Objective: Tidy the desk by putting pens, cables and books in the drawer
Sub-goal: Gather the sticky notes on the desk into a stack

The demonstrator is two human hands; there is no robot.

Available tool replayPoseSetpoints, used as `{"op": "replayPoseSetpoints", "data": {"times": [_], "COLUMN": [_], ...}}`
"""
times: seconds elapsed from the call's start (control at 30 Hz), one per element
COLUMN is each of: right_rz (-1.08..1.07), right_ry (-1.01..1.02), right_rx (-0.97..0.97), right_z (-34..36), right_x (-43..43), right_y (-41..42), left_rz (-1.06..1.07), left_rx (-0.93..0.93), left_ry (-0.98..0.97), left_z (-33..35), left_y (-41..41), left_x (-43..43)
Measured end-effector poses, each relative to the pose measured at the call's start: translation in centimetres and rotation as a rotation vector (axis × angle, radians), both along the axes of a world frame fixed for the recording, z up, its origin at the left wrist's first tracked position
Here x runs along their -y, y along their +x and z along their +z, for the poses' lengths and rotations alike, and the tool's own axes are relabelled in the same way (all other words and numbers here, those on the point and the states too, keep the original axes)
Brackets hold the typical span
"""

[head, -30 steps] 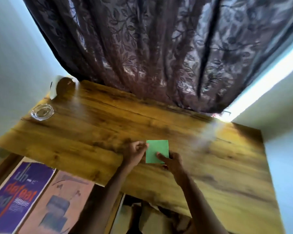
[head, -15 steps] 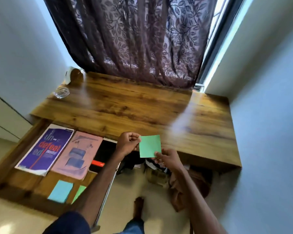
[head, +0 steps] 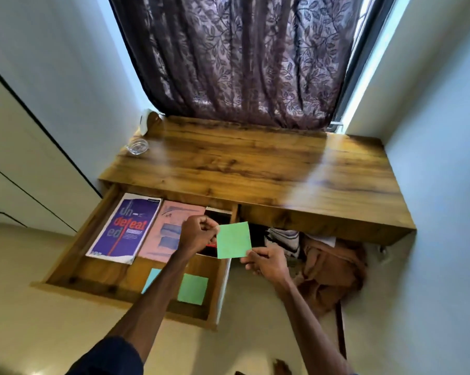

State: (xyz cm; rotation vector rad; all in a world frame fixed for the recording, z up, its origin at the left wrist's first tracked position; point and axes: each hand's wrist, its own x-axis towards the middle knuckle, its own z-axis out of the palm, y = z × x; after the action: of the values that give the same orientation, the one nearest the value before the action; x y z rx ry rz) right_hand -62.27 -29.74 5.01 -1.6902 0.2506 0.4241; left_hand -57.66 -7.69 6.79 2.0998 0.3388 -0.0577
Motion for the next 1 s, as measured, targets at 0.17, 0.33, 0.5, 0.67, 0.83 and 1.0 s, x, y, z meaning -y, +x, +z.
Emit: {"op": "replayPoseSetpoints", "data": {"times": [0.17, 0.33, 0.5, 0.67, 0.83, 1.0], "right_rz": [-0.106, -0.156, -0.165, -0.171, 0.042, 0.157], "right_ry": [0.018, 0.043, -0.038, -0.036, -0.093, -0.447], "right_rx": [-0.052, -0.166, -0.130, -0.172, -0.300, -0.204], "right_z": [-2.5, -3.7, -3.4, -5.5, -8.4, -12.5], "right_x": [-11.5, -19.9, -24.4, -28.8, -33.1, -34.5], "right_y": [-4.1, -7.4, -7.2, -4.3, -2.0, -0.9], "left_rz": [-0.002, -0.004, -0.001, 0.050, 0.137, 0.131], "left_rx": [-0.072, -0.171, -0.291, -0.253, -0.357, -0.392], "left_ry": [0.056, 0.076, -0.126, -0.130, -0.098, 0.034], "left_z": [-3.4, -3.6, -4.3, -6.4, -10.2, -10.4], "left_y": [-3.8, -7.8, -7.9, -5.6, -3.1, -4.7], "left_x": [-12.7, -21.4, -23.6, -26.3, -32.1, -35.6]}}
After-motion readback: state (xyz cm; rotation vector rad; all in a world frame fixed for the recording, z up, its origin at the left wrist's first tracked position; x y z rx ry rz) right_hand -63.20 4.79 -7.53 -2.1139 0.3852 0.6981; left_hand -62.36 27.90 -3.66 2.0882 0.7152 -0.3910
